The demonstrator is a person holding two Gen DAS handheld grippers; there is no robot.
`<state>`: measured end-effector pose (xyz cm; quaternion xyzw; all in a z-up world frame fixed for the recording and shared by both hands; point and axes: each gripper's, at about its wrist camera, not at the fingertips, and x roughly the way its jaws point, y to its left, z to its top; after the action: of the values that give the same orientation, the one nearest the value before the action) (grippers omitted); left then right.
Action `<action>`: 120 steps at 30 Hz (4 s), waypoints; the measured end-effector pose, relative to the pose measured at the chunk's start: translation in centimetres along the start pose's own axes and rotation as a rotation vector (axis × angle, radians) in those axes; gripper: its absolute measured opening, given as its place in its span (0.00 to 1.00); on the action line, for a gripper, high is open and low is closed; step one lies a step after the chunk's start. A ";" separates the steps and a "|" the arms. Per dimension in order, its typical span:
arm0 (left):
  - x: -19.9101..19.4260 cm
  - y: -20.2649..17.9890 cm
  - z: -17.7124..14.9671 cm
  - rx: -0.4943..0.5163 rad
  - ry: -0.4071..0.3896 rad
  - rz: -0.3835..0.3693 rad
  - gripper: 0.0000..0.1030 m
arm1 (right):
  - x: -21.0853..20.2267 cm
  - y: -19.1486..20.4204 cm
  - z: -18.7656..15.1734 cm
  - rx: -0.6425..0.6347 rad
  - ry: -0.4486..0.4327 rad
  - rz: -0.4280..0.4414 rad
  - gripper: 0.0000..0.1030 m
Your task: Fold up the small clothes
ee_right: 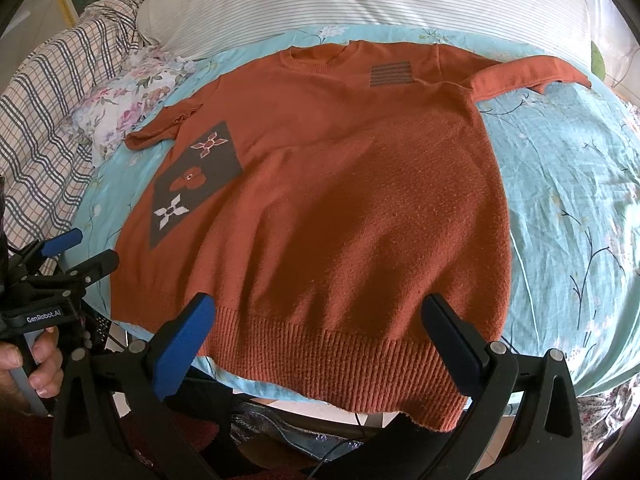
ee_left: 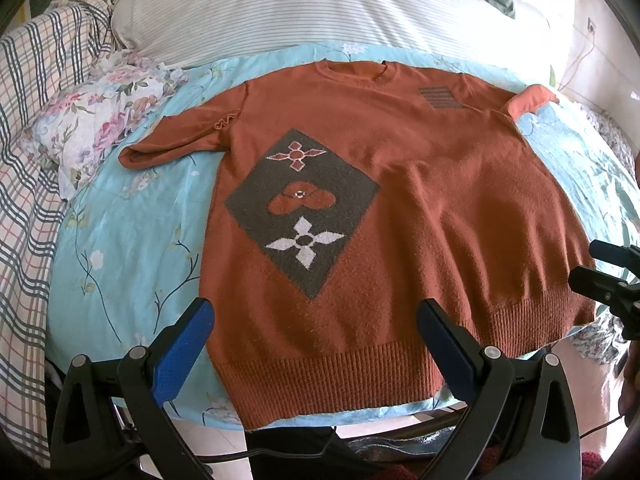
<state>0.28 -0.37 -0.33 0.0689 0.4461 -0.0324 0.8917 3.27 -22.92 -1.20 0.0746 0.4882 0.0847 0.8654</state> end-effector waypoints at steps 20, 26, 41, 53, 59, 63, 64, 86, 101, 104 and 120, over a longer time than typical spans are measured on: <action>0.1 0.0 -0.1 0.019 -0.003 0.022 0.98 | -0.1 0.0 0.1 0.008 0.012 0.002 1.00; 0.1 0.0 -0.1 0.027 -0.010 0.033 0.98 | -0.1 -0.2 0.1 0.001 0.026 -0.017 1.00; 2.8 0.1 0.9 0.048 -0.010 0.065 0.98 | 0.3 -5.7 2.4 0.116 -0.075 0.011 0.99; 5.9 -0.6 4.5 0.048 0.011 0.059 0.98 | 1.1 -20.2 10.6 0.378 -0.175 -0.008 0.82; 8.1 -1.7 5.9 0.064 0.068 0.052 0.98 | 1.6 -30.6 16.3 0.570 -0.283 -0.012 0.69; 9.9 -2.6 6.4 0.084 0.107 0.053 0.98 | 2.1 -37.2 19.4 0.678 -0.340 -0.037 0.65; 10.4 -2.8 6.3 0.091 0.126 0.054 0.98 | 2.5 -39.2 20.4 0.713 -0.354 -0.048 0.65; 17.0 -5.0 9.8 0.082 0.215 0.030 0.98 | 7.5 -44.5 29.2 0.613 -0.393 0.035 0.09; 12.6 -2.0 9.1 -0.020 0.123 -0.058 0.98 | 14.8 -12.1 29.1 0.267 -0.134 0.595 0.09; 12.2 -1.0 8.9 -0.054 0.109 -0.064 0.98 | 17.4 -7.0 29.2 0.252 -0.060 0.651 0.09; 12.5 4.6 8.9 -0.208 0.077 -0.164 0.98 | 24.7 2.2 27.6 0.262 0.104 0.673 0.61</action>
<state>15.41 2.90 -4.64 -0.0593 0.4850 -0.0560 0.8707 39.35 -16.63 -7.11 0.3368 0.4865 0.3051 0.7462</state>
